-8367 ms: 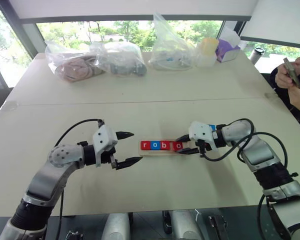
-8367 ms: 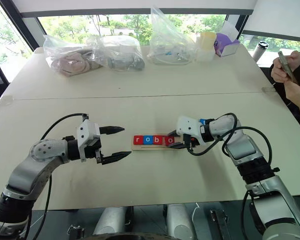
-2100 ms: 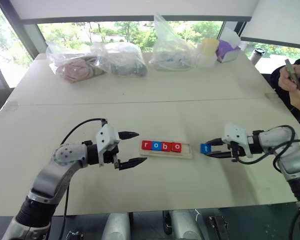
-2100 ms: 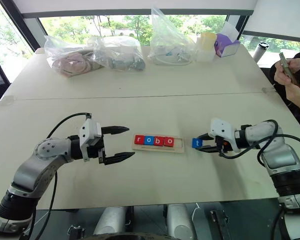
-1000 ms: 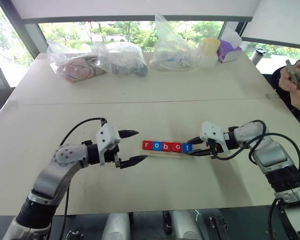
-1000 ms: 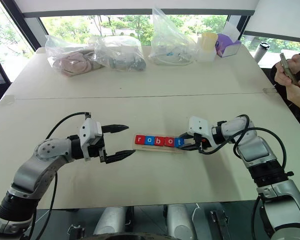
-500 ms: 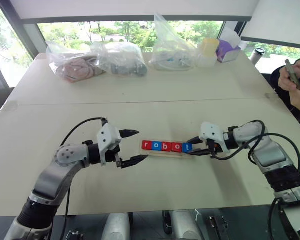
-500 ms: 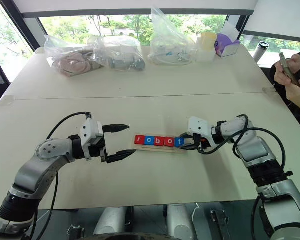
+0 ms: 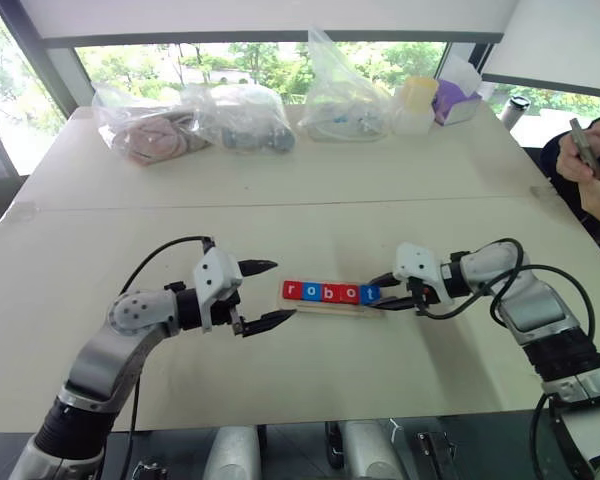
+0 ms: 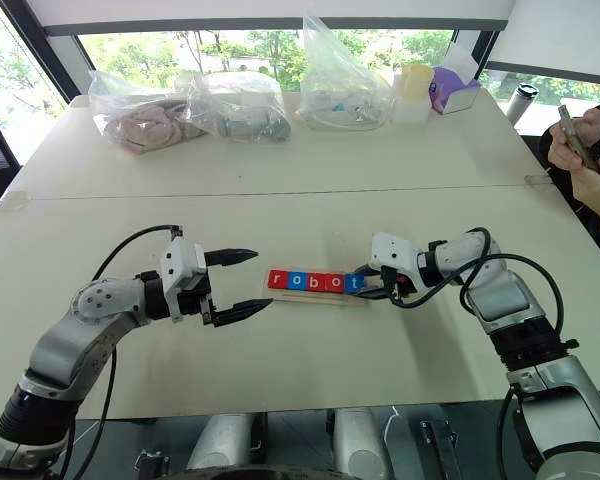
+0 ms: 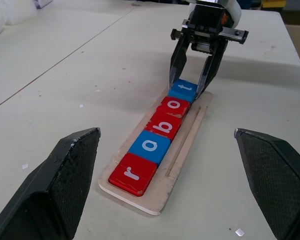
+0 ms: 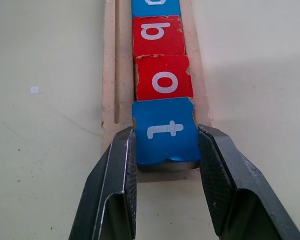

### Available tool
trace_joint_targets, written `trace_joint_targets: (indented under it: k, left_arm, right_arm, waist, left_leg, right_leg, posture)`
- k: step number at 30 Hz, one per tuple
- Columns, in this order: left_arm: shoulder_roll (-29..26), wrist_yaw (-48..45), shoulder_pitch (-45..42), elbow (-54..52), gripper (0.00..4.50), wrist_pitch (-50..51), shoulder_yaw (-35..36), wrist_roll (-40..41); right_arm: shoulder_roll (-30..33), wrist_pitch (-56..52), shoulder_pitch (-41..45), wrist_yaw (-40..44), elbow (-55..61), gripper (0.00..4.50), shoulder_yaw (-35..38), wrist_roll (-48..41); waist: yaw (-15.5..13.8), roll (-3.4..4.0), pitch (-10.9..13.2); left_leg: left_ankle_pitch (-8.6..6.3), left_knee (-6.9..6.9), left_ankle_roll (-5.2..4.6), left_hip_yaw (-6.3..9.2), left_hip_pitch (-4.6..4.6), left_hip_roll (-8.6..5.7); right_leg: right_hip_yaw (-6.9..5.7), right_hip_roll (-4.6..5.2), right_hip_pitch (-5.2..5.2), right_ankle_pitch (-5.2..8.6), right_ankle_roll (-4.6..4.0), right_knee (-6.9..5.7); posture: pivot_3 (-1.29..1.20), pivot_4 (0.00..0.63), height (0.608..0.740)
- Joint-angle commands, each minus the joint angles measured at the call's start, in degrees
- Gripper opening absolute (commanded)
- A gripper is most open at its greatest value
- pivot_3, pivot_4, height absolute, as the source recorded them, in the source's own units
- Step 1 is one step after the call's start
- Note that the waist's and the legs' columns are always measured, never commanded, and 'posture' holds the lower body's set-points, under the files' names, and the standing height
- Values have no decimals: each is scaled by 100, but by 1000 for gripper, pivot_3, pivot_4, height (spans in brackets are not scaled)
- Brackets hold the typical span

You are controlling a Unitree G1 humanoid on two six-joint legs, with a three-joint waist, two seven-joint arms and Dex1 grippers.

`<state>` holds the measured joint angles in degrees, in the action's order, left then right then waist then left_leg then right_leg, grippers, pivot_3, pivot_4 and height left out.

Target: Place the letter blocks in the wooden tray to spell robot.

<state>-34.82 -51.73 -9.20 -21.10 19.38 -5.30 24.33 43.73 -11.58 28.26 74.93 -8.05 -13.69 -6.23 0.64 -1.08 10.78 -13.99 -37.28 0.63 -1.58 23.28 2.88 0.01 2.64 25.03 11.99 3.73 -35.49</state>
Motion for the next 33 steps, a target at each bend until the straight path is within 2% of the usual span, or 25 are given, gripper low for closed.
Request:
trace_joint_targets:
  k: [1, 4, 6, 11, 18, 23, 33]
  left_arm:
    - [8, 34, -9, -244, 4500, -48, 51, 10]
    - [19, 46, -37, -218, 4500, -58, 43, -6]
    - [30, 54, -61, -200, 4500, -60, 34, -13]
    - [43, 70, -63, -188, 4500, -75, 21, -23]
    - [56, 86, -50, -185, 4500, -61, 17, -14]
    - [21, 107, 32, -263, 4500, 9, 86, 38]
    - [-447, 40, 449, -417, 4500, 139, 453, 94]
  right_arm:
    - [-16, -4, 132, 55, 63, 1148, 9, -17]
    - [-30, -42, 145, 65, 57, 1148, -3, -15]
    - [-42, -51, 166, 67, 34, 2202, -2, -14]
    - [-82, -103, 221, 21, 83, 4468, 40, -41]
    - [-3, -298, 231, -55, 283, 4468, 229, -184]
    - [234, -598, -72, -167, 758, 4468, 535, -419]
    - [972, -1927, -1635, -647, 2608, 4468, 1936, -1307]
  waist:
    - [0, 0, 0]
    - [-1, 0, 0]
    - [0, 0, 0]
    - [0, 0, 0]
    - [0, 0, 0]
    - [-15, 0, 0]
    - [-4, 1, -1]
  left_leg:
    - [0, 0, 0, 0, 0, 0]
    - [0, 0, 0, 0, 0, 0]
    - [0, -1, 0, 0, 0, 0]
    - [0, -2, 0, 0, 0, 0]
    - [0, -2, 0, 0, 0, 0]
    - [0, -2, 0, 1, 0, 0]
    - [0, -1, 0, 1, -3, 1]
  right_leg:
    - [0, 0, 0, 0, 0, 0]
    - [0, 0, 0, 0, 0, -1]
    - [0, 0, 0, 0, 0, -2]
    - [0, 0, 0, 0, 0, -4]
    - [0, 0, 0, 0, 0, -5]
    - [0, 0, 0, 0, 0, -5]
    - [0, 1, 1, 1, 1, -4]
  posture:
    - [0, 150, 740]
    - [0, 150, 740]
    - [0, 150, 740]
    - [0, 150, 740]
    - [0, 150, 740]
    - [0, 150, 740]
    - [0, 150, 740]
